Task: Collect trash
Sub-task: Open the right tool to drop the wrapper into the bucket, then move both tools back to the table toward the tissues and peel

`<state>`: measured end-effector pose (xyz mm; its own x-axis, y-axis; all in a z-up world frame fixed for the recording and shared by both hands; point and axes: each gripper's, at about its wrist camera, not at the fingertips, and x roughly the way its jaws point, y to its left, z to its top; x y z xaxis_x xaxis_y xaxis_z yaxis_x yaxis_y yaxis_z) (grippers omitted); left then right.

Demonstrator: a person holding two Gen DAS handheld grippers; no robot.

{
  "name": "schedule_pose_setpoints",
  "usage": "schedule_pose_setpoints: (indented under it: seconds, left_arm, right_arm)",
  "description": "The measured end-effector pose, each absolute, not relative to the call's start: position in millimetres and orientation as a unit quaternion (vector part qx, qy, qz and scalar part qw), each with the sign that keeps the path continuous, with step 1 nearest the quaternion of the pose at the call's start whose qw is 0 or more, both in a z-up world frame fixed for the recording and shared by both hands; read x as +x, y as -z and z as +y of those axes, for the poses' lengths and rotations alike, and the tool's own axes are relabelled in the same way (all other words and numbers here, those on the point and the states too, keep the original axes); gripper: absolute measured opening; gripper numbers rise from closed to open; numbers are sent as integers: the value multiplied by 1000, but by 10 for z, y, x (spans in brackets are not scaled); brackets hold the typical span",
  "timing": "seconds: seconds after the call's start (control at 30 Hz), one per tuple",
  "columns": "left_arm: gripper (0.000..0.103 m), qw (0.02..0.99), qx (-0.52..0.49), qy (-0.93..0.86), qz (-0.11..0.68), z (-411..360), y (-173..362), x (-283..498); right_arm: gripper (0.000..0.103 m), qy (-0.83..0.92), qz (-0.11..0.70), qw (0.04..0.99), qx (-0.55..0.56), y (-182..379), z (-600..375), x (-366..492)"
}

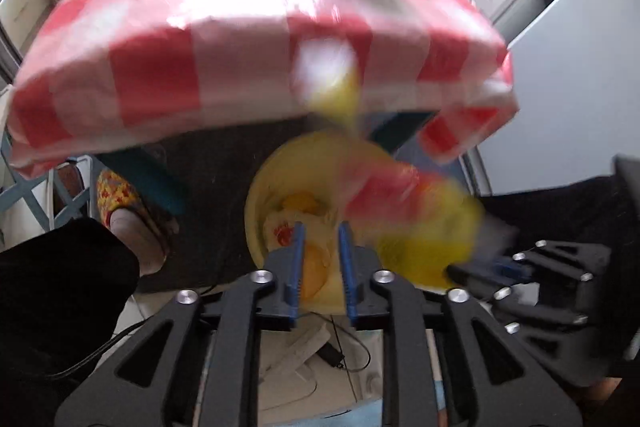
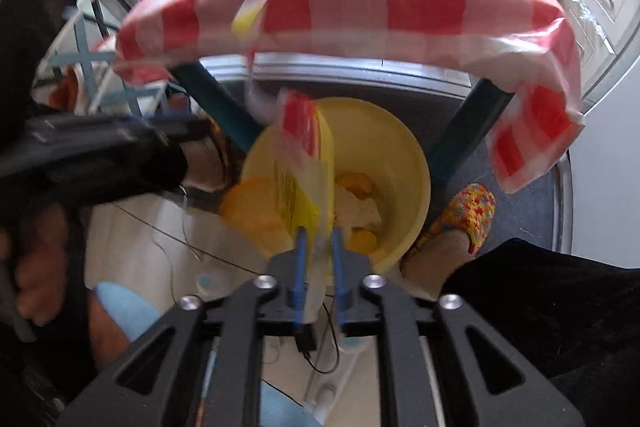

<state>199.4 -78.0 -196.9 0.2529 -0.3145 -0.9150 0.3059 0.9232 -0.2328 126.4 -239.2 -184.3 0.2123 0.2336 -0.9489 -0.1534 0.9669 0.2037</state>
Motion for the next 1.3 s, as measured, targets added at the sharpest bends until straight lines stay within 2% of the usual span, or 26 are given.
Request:
schedule_pose_setpoints:
  seconds: [0.07, 0.17, 0.33, 0.47, 0.7, 1.3]
  left_arm:
    - [32, 803, -13, 188, 565, -705, 1885, 1988]
    - [36, 816, -29, 174, 550, -594, 1782, 2012]
    - [46, 844, -38, 145, 516, -514, 1607, 2035]
    - [53, 860, -59, 122, 492, -359, 1502, 2049]
    - [54, 866, -114, 84, 480, -28, 1434, 2111]
    - [61, 876, -111, 50, 466, 43, 1431, 2109]
  right_arm:
    - [32, -121, 611, 781, 32, 1856, -2403, 1247]
    - [45, -116, 598, 792, 45, 1827, -2484, 1169]
    - [59, -125, 554, 820, 75, 1672, -2516, 1176]
    - [59, -120, 541, 826, 108, 1627, -2573, 1192]
    - [61, -114, 533, 821, 173, 1617, -2726, 1212]
    - [66, -122, 531, 818, 185, 1635, -2723, 1226]
